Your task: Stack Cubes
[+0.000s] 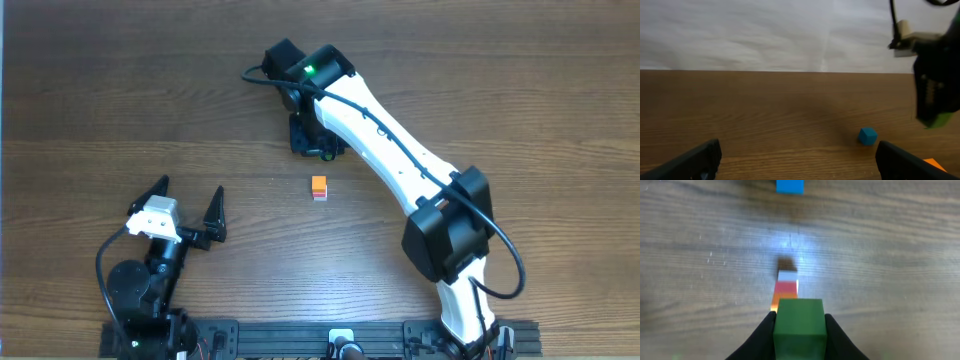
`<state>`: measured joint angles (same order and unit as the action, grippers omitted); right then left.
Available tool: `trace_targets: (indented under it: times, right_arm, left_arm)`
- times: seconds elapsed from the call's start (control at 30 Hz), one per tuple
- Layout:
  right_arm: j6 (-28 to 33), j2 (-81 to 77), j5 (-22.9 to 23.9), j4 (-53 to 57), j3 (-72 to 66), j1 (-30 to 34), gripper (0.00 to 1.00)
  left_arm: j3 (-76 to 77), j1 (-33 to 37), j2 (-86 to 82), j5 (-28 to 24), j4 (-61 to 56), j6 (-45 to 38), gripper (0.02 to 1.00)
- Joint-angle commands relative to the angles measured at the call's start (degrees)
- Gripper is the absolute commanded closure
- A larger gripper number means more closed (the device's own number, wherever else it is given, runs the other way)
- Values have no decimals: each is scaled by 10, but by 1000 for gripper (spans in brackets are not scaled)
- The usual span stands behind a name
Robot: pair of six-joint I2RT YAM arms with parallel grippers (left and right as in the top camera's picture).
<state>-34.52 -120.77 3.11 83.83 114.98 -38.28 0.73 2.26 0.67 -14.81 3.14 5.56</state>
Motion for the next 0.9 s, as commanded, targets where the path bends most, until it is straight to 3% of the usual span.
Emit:
trace_targets:
  times: [0.03,0.9]
  right_arm:
    - [-19,23,11,11,11,-17,989]
    - [-36,39,-51,-32,-88,-40,987]
  left_arm:
    - [-4,-2,-4,-2,-2,-9,18]
    - [-4,-2,-4,-2,-2,-9,18]
